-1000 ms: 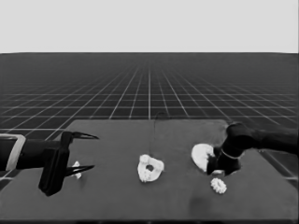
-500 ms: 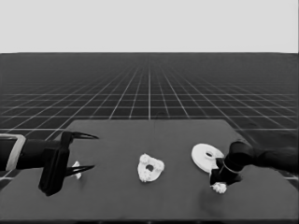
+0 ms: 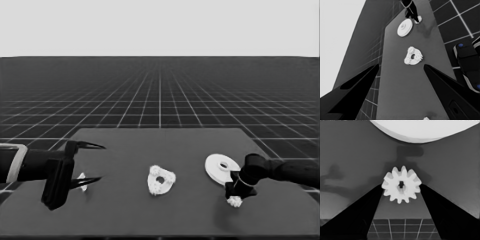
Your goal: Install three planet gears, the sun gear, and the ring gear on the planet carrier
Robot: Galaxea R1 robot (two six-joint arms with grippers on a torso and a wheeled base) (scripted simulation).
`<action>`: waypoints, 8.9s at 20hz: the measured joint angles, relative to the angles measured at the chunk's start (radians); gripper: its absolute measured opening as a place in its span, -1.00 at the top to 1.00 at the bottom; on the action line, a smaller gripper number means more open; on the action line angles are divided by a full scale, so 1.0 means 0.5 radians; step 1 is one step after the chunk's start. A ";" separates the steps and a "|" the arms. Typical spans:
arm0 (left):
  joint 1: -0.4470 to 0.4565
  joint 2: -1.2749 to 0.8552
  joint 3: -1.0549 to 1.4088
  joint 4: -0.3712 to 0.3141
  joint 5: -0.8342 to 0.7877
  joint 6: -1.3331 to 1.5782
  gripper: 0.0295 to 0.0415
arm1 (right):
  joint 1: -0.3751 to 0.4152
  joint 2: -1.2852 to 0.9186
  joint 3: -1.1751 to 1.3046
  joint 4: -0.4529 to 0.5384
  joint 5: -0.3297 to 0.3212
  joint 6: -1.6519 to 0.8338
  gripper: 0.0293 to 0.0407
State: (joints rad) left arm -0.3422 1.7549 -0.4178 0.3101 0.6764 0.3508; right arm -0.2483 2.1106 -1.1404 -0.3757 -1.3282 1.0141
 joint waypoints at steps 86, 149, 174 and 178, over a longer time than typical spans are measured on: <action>0.000 0.000 0.000 0.000 0.000 0.000 -0.49 | 0.282 1.947 -1.275 0.201 -0.345 1.632 0.72; 0.000 0.000 0.000 0.000 0.000 0.000 -0.49 | 0.499 1.919 -1.145 0.377 -0.423 1.134 -0.67; 0.000 0.000 0.000 0.000 0.000 0.000 -0.49 | 0.662 0.511 -1.195 0.619 -0.302 -0.801 -0.61; 0.000 0.000 0.000 0.000 0.000 0.000 -0.49 | 0.420 0.614 -1.404 0.489 -0.110 -0.863 -0.61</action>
State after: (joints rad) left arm -0.3422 1.7549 -0.4178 0.3101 0.6764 0.3508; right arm -0.0383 2.4178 -1.8425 -0.1311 -1.3833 0.5827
